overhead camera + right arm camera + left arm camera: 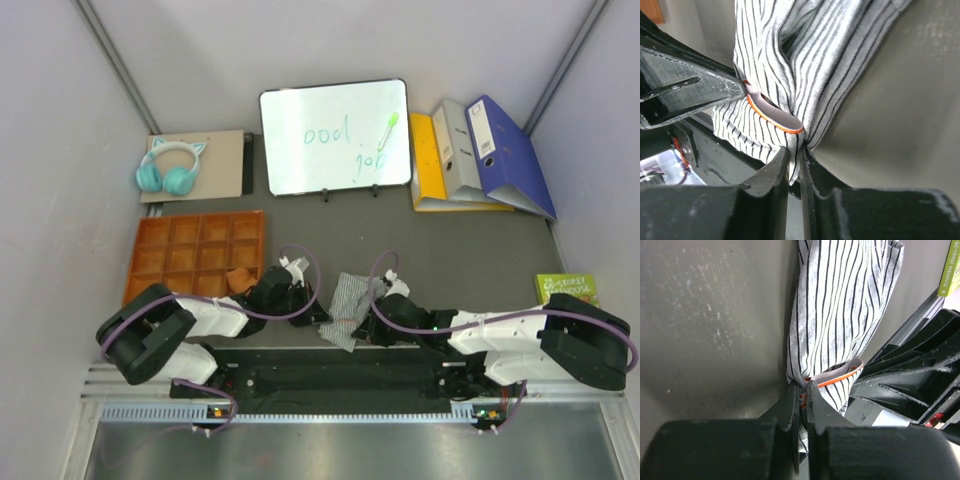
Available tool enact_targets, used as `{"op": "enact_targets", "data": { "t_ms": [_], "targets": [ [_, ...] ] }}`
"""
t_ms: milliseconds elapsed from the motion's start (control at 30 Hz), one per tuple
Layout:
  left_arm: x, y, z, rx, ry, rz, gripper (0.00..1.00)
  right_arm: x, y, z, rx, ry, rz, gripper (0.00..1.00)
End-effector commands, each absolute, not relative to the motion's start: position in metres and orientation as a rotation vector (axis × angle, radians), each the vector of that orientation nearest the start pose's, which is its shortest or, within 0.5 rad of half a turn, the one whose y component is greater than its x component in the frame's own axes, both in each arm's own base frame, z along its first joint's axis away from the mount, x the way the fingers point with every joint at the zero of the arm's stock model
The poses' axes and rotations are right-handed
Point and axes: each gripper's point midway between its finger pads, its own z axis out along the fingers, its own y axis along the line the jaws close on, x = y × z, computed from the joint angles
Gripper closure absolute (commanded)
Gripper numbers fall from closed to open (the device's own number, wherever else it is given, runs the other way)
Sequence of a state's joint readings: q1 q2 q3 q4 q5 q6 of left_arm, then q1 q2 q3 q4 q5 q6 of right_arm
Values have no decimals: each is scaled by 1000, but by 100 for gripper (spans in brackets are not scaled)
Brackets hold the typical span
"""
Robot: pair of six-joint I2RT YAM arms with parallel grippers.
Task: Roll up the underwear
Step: Roll the underwear to the center of the board.
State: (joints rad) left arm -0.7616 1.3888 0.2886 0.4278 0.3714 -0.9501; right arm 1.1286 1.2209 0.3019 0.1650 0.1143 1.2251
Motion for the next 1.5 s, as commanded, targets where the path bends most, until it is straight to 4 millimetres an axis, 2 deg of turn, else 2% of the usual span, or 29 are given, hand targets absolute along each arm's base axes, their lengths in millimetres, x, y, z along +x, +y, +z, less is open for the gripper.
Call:
{"op": "enact_targets", "data": {
  "t_ms": [0,33,67,133,167,233,267,333,400,433,533,700,833,1200,1400,1467],
  "targets": [
    [140,-272,10,23,2601,-1226,100,126,268,18,121,2555,798,82],
    [141,-274,11,27,2605,-1226,100,127,263,19,50,2556,749,77],
    [140,-274,9,39,2619,-1219,100,130,262,30,10,2539,723,64],
    [137,-272,5,47,2680,-1181,100,134,258,41,-134,2498,674,52],
    [136,-270,0,63,2711,-1147,100,138,264,56,-193,2452,691,43],
    [133,-263,-7,59,2798,-1060,100,134,266,71,-413,2371,644,38],
    [130,-259,-13,62,2837,-1022,100,135,273,85,-481,2311,625,35],
    [127,-257,-17,60,2886,-993,100,126,279,88,-669,2243,557,33],
    [123,-255,-22,65,2924,-988,100,126,287,95,-747,2178,511,32],
    [122,-253,-24,64,2941,-982,100,118,293,93,-842,2135,486,32],
    [121,-252,-27,63,2970,-984,100,109,307,92,-951,2045,445,32],
    [124,-253,-27,53,2990,-1004,100,100,317,77,-1042,2008,368,37],
    [125,-252,-28,73,2995,-1003,100,98,318,65,-1055,2016,302,43],
    [120,-246,-31,105,3032,-982,100,103,303,31,-1084,2055,92,41],
    [118,-247,-32,124,3045,-998,100,107,292,18,-1042,2089,-4,61],
    [119,-248,-31,124,3045,-1005,100,106,289,12,-1050,2101,-19,75]
  ]
}}
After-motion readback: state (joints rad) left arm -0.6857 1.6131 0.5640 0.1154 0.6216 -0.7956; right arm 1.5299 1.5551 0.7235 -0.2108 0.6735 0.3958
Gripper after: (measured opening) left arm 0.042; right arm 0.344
